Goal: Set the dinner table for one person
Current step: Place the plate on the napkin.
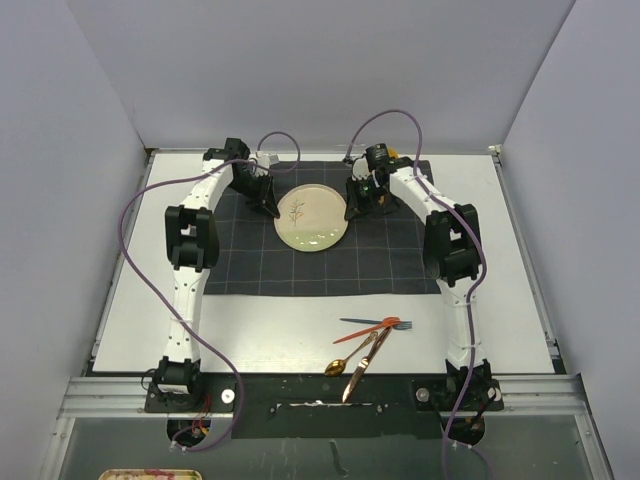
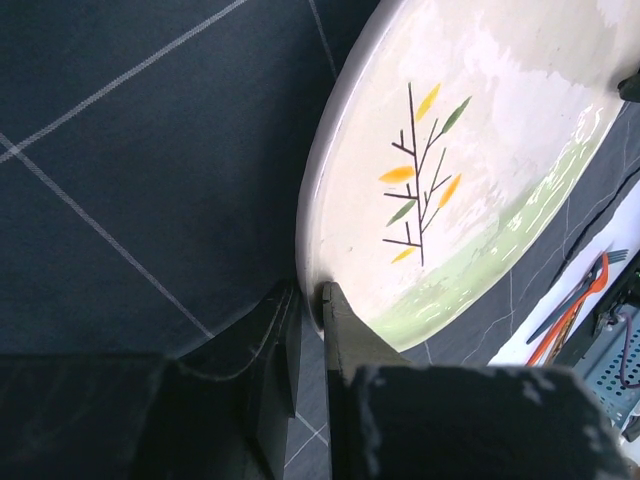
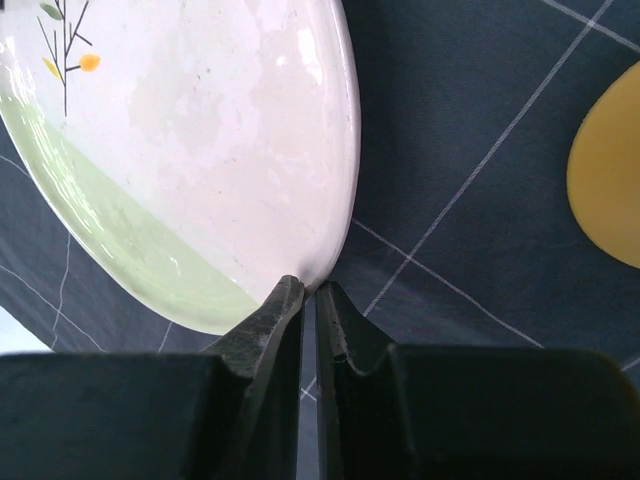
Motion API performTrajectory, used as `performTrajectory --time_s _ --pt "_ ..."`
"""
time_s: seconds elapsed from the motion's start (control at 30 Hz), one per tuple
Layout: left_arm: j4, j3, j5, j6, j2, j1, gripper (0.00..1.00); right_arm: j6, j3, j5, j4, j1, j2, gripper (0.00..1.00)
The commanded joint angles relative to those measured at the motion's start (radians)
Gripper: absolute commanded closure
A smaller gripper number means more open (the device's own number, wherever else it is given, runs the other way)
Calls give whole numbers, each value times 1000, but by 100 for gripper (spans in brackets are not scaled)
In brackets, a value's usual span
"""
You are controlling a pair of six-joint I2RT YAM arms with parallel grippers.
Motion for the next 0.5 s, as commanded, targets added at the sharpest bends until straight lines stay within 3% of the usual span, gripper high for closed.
performTrajectory --time_s 0.0,0.47 --pt "11 63 -31 42 8 8 100 -18 64 -6 -9 -14 -24 99" --pt "-11 100 -41 51 26 2 100 -39 187 33 -120 -14 40 99"
